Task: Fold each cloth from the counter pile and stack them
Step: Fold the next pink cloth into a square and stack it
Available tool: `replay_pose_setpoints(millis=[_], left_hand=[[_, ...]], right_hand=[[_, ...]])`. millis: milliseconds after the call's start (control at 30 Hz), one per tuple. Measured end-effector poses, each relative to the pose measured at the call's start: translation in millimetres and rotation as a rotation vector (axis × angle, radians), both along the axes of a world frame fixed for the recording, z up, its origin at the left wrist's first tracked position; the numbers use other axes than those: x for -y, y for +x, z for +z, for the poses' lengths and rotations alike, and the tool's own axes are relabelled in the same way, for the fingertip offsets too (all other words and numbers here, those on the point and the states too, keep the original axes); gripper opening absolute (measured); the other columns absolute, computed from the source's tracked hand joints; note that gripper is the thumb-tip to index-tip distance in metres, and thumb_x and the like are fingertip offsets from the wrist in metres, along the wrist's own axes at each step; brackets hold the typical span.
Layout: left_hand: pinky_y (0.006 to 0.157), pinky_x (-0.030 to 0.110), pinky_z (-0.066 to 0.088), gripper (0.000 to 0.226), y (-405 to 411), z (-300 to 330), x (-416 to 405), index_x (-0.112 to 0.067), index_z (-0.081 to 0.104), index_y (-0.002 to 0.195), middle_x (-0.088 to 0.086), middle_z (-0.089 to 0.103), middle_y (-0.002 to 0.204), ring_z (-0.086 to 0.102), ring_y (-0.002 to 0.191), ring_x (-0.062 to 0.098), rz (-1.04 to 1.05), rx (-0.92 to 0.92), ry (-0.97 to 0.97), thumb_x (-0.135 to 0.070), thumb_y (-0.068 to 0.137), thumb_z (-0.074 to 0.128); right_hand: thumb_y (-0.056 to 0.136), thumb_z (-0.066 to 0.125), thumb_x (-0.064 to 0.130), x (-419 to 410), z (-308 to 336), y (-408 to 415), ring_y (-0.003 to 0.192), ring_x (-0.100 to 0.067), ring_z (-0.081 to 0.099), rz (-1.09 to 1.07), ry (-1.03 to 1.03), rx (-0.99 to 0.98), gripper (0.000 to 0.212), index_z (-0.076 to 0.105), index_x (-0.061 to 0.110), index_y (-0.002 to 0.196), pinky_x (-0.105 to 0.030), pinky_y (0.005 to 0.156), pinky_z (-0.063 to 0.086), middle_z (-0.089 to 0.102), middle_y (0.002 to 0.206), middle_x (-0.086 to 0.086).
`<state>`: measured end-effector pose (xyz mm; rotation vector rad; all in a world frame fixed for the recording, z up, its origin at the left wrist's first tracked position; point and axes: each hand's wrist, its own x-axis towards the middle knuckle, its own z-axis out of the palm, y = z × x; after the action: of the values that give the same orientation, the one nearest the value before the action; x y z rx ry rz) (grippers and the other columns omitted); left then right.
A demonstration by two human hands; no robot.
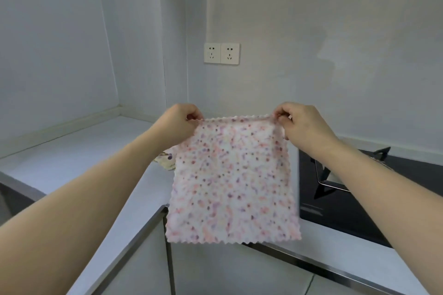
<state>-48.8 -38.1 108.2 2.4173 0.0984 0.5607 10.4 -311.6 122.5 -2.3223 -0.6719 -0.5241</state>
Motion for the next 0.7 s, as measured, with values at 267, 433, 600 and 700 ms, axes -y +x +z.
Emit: replay_pose_setpoints(millis=[267,433,600,700], left_hand=[[0.039,0.018,0.034,0.008,59.3,-49.0,-3.4,-0.019,0.063,0.091,-0.008,0.061,0.086,0.051,0.057,0.006,0.078,-0.008,-0.004,-0.016,0.093,0.056],[0.068,0.027,0.045,0.01,35.2,-77.1,-6.7,-0.02,0.062,0.091,-0.008,0.06,0.09,0.056,0.082,0.012,-0.03,0.021,0.071,-0.013,0.091,0.055],[0.076,0.03,0.048,0.008,-16.8,-134.8,-9.2,-0.023,0.059,0.086,-0.006,0.06,0.09,0.055,0.085,0.012,-0.256,-0.024,0.192,-0.02,0.082,0.053],[0.072,0.034,0.048,0.012,-27.7,-162.0,-13.6,-0.03,0.057,0.085,-0.011,0.057,0.085,0.051,0.081,0.012,-0.305,-0.057,0.281,-0.023,0.078,0.05]], right_hand=[[0.094,0.044,0.006,-9.3,-78.7,65.4,0.079,-0.013,0.065,-0.053,0.02,-0.175,0.027,0.064,0.023,0.088,-0.018,0.063,0.043,0.064,0.088,0.008],[0.092,0.049,0.008,-4.1,-98.0,49.0,0.08,-0.009,0.063,-0.078,0.02,-0.163,0.022,0.068,0.02,0.093,-0.022,0.07,0.047,0.066,0.09,0.007],[0.088,0.052,0.011,5.6,-147.1,-1.5,0.086,-0.013,0.06,-0.098,-0.127,-0.164,0.02,0.069,0.018,0.094,-0.034,0.079,0.051,0.066,0.099,0.004],[0.088,0.052,0.012,8.7,-176.4,-22.2,0.093,-0.015,0.058,-0.094,-0.218,-0.164,0.019,0.069,0.017,0.096,-0.031,0.08,0.048,0.064,0.101,0.004]])
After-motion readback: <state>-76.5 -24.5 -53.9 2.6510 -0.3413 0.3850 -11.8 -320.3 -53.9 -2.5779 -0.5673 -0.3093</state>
